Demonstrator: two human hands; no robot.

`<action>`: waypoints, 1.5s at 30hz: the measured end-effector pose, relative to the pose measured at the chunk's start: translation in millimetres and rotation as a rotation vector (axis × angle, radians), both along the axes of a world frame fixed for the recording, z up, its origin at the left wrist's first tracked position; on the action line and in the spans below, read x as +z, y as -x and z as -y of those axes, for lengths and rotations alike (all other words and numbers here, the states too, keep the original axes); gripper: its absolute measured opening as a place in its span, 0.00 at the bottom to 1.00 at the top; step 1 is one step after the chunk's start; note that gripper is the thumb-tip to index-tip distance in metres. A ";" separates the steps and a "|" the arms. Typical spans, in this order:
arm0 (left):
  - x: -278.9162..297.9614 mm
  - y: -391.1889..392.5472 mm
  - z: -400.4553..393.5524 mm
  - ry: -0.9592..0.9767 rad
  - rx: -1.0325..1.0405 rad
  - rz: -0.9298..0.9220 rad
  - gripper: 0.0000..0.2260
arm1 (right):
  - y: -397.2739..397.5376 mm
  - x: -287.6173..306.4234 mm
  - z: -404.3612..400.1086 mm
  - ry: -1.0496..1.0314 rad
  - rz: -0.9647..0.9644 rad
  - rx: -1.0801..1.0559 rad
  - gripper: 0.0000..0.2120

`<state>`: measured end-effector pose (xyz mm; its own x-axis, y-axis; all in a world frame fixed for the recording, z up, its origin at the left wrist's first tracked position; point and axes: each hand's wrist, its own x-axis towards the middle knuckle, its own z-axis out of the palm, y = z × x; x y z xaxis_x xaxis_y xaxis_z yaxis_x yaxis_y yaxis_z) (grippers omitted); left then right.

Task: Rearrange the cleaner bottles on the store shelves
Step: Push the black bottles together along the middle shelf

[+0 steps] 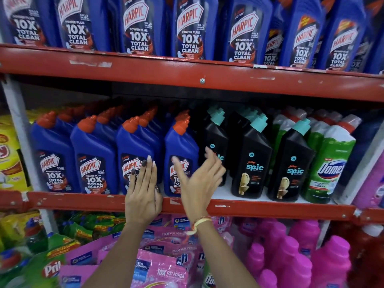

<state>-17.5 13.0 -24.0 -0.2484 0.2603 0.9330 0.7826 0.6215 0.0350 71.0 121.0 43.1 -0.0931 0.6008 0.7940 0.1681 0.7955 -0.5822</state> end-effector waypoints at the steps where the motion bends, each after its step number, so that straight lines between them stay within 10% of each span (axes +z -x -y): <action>1: -1.9 1.9 -1.5 -0.008 0.011 -0.012 0.27 | -12.0 6.6 -6.5 -0.046 -0.053 -0.011 0.37; 8: -5.4 4.7 -1.4 0.024 0.010 -0.001 0.28 | -99.5 17.1 -117.3 -0.056 -0.187 -0.177 0.19; 21: -6.3 5.1 -3.3 0.029 0.051 -0.018 0.28 | -149.7 -1.4 -189.1 0.293 0.015 -0.126 0.45; 45: -4.5 2.5 -3.3 0.016 0.045 -0.001 0.28 | -118.4 30.6 -79.6 0.293 -0.114 -0.097 0.44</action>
